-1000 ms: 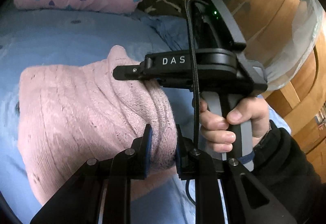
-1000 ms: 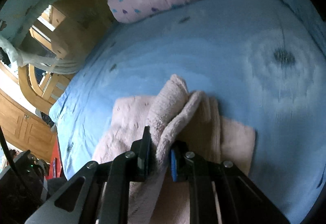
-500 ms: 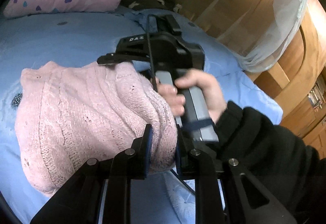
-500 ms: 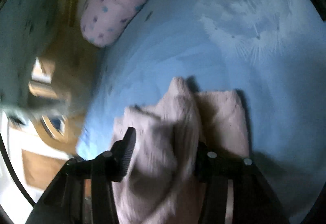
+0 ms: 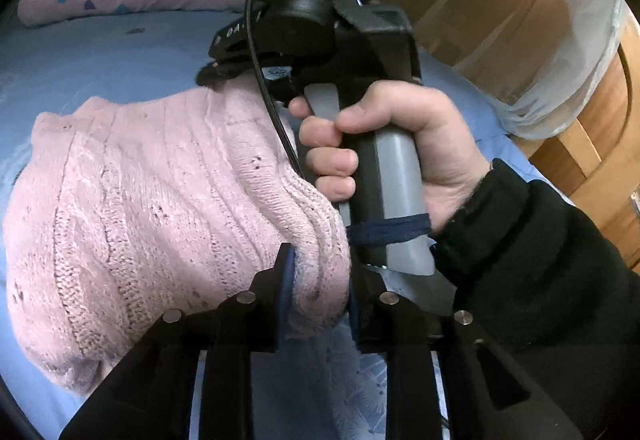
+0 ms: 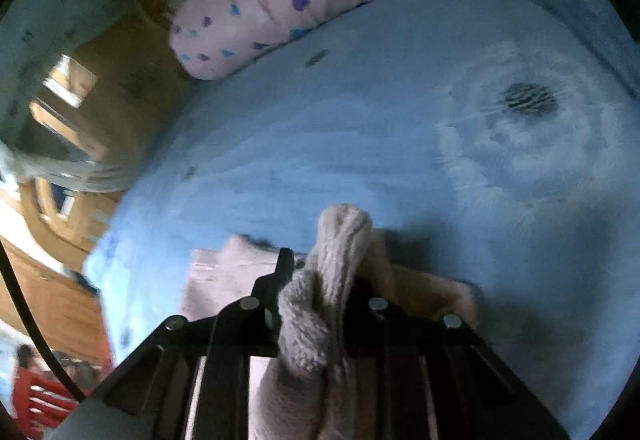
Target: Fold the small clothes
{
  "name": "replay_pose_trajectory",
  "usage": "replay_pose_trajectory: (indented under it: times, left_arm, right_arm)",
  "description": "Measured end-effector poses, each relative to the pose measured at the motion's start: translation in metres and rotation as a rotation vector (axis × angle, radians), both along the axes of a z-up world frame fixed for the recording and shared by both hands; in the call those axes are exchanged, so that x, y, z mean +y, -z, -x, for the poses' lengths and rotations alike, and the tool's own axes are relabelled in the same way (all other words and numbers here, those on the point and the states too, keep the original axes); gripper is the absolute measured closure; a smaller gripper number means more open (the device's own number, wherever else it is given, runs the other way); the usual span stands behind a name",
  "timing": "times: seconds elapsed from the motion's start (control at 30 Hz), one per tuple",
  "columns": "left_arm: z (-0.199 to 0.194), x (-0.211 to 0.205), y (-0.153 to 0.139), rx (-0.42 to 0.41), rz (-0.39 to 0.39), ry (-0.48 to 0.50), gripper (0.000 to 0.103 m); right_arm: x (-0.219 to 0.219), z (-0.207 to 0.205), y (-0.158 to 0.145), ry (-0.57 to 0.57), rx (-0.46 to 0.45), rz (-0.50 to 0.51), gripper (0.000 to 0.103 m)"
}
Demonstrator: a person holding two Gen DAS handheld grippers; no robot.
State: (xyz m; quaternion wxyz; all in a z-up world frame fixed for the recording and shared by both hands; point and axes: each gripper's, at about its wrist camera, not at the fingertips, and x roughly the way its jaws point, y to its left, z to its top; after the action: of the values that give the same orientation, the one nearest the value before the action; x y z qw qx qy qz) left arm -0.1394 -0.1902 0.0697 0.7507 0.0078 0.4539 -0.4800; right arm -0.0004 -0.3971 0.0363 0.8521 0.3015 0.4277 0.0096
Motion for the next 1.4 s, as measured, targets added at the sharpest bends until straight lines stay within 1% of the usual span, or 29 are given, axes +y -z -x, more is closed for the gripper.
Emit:
replay_pose_trajectory:
  times: [0.03, 0.07, 0.1, 0.13, 0.17, 0.23, 0.27, 0.3, 0.37, 0.4, 0.43, 0.47, 0.57, 0.67, 0.7, 0.73, 0.77, 0.8, 0.83, 0.87, 0.93, 1.0, 1.03, 1.1, 1.13, 1.2, 1.27, 1.33, 1.4]
  left_arm:
    - [-0.004, 0.008, -0.002, 0.059, 0.072, 0.032, 0.086]
    - [-0.006, 0.014, -0.004, 0.102, 0.129, 0.053, 0.08]
    - [-0.009, 0.026, -0.009, 0.164, 0.215, 0.077, 0.078]
    - [-0.01, 0.035, -0.015, 0.175, 0.249, 0.077, 0.075]
    - [-0.01, 0.045, -0.023, 0.155, 0.27, 0.069, 0.072]
    - [-0.007, 0.069, -0.042, 0.051, 0.271, 0.029, 0.07]
    - [-0.004, 0.083, -0.053, -0.056, 0.209, -0.042, 0.068]
    - [0.0, 0.096, -0.063, -0.178, 0.092, -0.139, 0.066]
    - [0.007, 0.113, -0.069, -0.339, -0.059, -0.228, 0.056]
    - [0.013, 0.125, -0.067, -0.407, -0.126, -0.254, 0.054]
    - [0.015, 0.131, -0.063, -0.418, -0.16, -0.245, 0.051]
    - [0.016, 0.135, -0.056, -0.396, -0.19, -0.212, 0.051]
    - [0.017, 0.131, -0.03, -0.293, -0.232, -0.082, 0.051]
    - [0.013, 0.126, -0.008, -0.322, -0.272, -0.125, 0.051]
    - [0.008, 0.122, -0.001, -0.34, -0.285, -0.164, 0.052]
    - [0.002, 0.118, 0.005, -0.359, -0.316, -0.207, 0.061]
    - [-0.003, 0.115, 0.006, -0.368, -0.334, -0.228, 0.077]
    - [-0.01, 0.112, 0.009, -0.369, -0.335, -0.246, 0.084]
    - [-0.01, 0.109, 0.009, -0.356, -0.312, -0.245, 0.098]
    - [-0.01, 0.115, 0.007, -0.34, -0.269, -0.255, 0.103]
    - [-0.008, 0.126, -0.001, -0.328, -0.228, -0.299, 0.103]
    - [-0.006, 0.145, -0.008, -0.282, -0.169, -0.339, 0.103]
    - [-0.003, 0.157, -0.011, -0.256, -0.149, -0.37, 0.103]
    - [-0.007, 0.182, -0.011, -0.198, -0.131, -0.471, 0.103]
    - [-0.011, 0.19, -0.008, -0.167, -0.125, -0.484, 0.103]
    - [-0.023, 0.206, 0.006, -0.028, -0.091, -0.494, 0.103]
    - [-0.023, 0.215, 0.009, 0.045, -0.036, -0.5, 0.103]
    - [-0.019, 0.215, -0.003, 0.015, 0.022, -0.49, 0.103]
    - [-0.018, 0.202, -0.022, -0.034, 0.109, -0.43, 0.103]
  right_arm:
    - [-0.004, 0.003, -0.001, 0.024, 0.021, 0.028, 0.065]
    - [-0.008, 0.009, -0.002, 0.04, 0.029, 0.032, 0.057]
    - [-0.014, 0.017, -0.005, 0.06, 0.029, 0.017, 0.057]
    - [-0.016, 0.021, -0.008, 0.069, 0.029, 0.006, 0.057]
    - [-0.02, 0.029, -0.011, 0.076, 0.03, -0.002, 0.057]
    - [-0.023, 0.044, -0.021, 0.083, 0.033, 0.009, 0.055]
    - [-0.022, 0.051, -0.025, 0.08, 0.035, 0.02, 0.053]
    - [-0.021, 0.061, -0.03, 0.076, 0.041, 0.032, 0.052]
    - [-0.016, 0.082, -0.038, 0.072, 0.046, 0.044, 0.045]
    - [-0.012, 0.089, -0.04, 0.073, 0.043, 0.046, 0.043]
    - [-0.007, 0.096, -0.042, 0.07, 0.041, 0.052, 0.038]
    - [-0.001, 0.099, -0.041, 0.065, 0.046, 0.063, 0.035]
    - [0.018, 0.109, -0.035, 0.05, 0.111, 0.135, 0.034]
    - [0.029, 0.122, -0.026, 0.092, 0.16, 0.129, 0.034]
    - [0.029, 0.124, -0.024, 0.119, 0.161, 0.111, 0.034]
    - [0.03, 0.128, -0.021, 0.151, 0.154, 0.073, 0.034]
    - [0.03, 0.13, -0.019, 0.167, 0.153, 0.041, 0.034]
    - [0.031, 0.13, -0.016, 0.176, 0.15, 0.015, 0.034]
    - [0.034, 0.131, -0.015, 0.183, 0.145, 0.015, 0.034]
    - [0.037, 0.131, -0.013, 0.182, 0.152, 0.035, 0.034]
    - [0.045, 0.127, -0.013, 0.146, 0.174, 0.095, 0.035]
    - [0.048, 0.127, -0.012, 0.149, 0.183, 0.16, 0.043]
    - [0.046, 0.127, -0.008, 0.168, 0.216, 0.18, 0.046]
    - [0.037, 0.129, 0.001, 0.205, 0.233, 0.144, 0.046]
    - [0.035, 0.13, 0.003, 0.213, 0.239, 0.142, 0.045]
    - [0.037, 0.127, 0.003, 0.204, 0.248, 0.174, 0.044]
    - [0.042, 0.124, 0.0, 0.205, 0.266, 0.221, 0.041]
    - [0.047, 0.122, -0.009, 0.208, 0.271, 0.27, 0.041]
    - [0.063, 0.122, -0.027, 0.195, 0.237, 0.395, 0.041]
